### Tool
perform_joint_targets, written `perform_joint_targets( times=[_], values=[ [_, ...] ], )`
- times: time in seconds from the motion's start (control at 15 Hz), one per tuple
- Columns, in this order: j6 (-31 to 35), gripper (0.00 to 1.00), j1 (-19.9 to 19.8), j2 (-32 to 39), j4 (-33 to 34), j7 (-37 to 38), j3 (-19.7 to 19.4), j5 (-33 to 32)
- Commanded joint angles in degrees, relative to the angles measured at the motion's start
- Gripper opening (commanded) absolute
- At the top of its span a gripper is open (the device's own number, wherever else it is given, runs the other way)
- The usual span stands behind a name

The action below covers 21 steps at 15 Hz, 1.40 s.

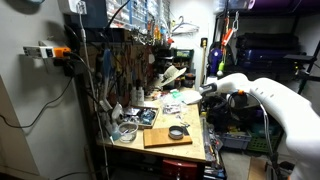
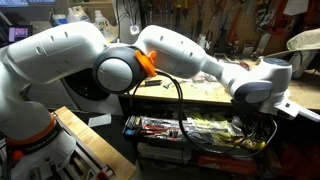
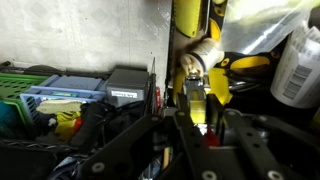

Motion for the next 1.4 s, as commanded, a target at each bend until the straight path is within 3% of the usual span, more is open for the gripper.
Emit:
perform_joint_targets(
  times=[0.0, 0.53, 1.07, 1.33],
  values=[
    [3.1, 0.06, 2.2, -8.9, -13.1, -2.0, -0.7, -0.4],
    [5.9, 0.06, 5.0, -20.4, -30.2, -13.1, -0.5, -1.1],
    [22.5, 0.06, 8.8, -32.3, -49.3, -21.4, -1.1, -1.0],
    [31.0, 0.06, 9.9, -38.7, -59.2, -20.5, -0.4, -3.2]
  ],
)
